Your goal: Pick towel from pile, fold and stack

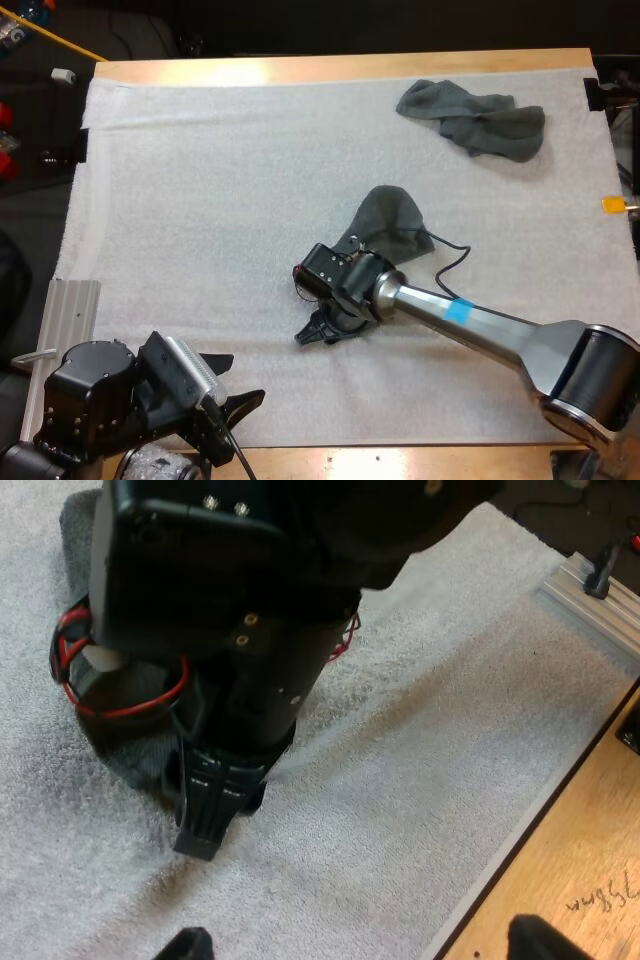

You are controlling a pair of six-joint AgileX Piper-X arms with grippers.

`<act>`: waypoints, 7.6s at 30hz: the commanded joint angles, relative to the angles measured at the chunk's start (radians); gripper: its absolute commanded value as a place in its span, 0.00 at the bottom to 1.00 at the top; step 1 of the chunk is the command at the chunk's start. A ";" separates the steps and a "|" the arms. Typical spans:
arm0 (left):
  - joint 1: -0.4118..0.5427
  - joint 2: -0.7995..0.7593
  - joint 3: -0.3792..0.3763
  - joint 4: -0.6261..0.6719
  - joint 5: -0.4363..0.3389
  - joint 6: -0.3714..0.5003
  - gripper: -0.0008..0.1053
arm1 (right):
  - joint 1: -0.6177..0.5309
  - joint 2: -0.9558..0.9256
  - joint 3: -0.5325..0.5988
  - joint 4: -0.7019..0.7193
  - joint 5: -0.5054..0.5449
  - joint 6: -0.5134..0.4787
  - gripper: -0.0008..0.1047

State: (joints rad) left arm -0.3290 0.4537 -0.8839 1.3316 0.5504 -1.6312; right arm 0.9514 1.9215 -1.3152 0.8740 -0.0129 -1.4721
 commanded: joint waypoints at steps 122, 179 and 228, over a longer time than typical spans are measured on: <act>-0.005 0.001 -0.003 -0.035 0.000 -0.010 0.55 | -0.547 -0.321 -0.188 0.344 0.069 -0.245 0.53; -0.005 0.001 -0.003 -0.014 0.000 -0.010 0.55 | -0.296 0.008 0.021 0.123 0.053 -0.117 0.01; -0.005 0.001 -0.003 -0.026 0.000 -0.010 0.55 | -0.331 -0.102 -0.353 0.126 0.096 -0.122 0.61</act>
State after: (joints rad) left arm -0.3290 0.4537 -0.8839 1.3067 0.5504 -1.6312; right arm 0.6211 1.8279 -1.6639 0.9919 0.1074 -1.5951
